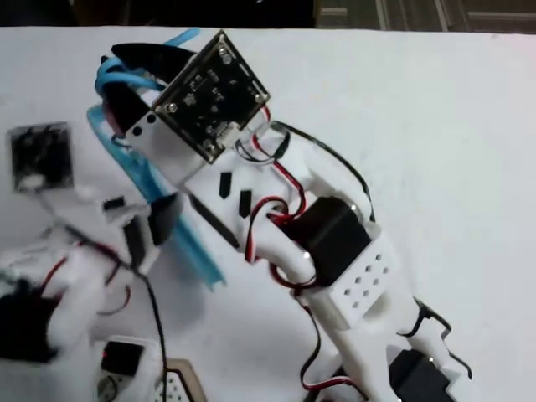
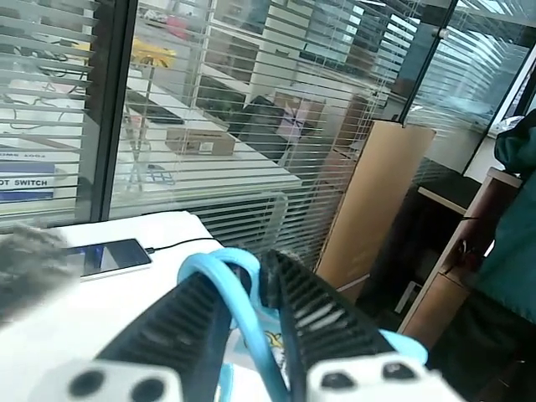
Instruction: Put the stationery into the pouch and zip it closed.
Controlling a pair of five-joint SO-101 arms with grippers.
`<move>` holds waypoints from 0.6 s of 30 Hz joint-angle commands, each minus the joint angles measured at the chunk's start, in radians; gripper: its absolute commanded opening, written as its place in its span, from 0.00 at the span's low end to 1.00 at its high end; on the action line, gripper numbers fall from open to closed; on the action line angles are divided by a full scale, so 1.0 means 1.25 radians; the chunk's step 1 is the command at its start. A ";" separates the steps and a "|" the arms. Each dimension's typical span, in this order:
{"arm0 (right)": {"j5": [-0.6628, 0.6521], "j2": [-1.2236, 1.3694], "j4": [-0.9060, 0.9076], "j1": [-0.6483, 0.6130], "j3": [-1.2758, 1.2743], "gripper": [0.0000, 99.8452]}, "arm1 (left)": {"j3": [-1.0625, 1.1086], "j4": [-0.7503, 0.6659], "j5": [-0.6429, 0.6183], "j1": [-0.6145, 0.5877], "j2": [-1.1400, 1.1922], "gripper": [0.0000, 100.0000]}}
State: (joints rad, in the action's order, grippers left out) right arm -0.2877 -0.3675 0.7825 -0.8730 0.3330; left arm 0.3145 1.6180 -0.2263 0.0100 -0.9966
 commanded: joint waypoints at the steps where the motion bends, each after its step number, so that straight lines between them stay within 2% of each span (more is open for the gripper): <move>1: -0.005 -0.014 -0.018 -0.004 0.038 0.02 | 0.005 -0.036 -0.011 0.009 0.026 0.28; 9: -0.005 -0.014 -0.018 -0.004 0.038 0.02 | 0.005 -0.038 -0.005 0.002 0.029 0.27; 11: -0.005 -0.014 -0.018 -0.003 0.038 0.02 | 0.005 -0.045 0.007 0.002 0.028 0.22; 16: -0.001 -0.012 -0.018 0.017 0.038 0.02 | 0.005 -0.090 0.120 0.002 0.026 0.02; 18: -0.001 -0.013 -0.018 0.019 0.038 0.02 | 0.005 -0.087 0.126 0.003 0.026 0.03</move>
State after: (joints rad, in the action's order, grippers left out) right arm -0.2877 -0.3675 0.7825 -0.8638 0.3330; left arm 0.3222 1.5336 -0.0974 0.0130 -0.9659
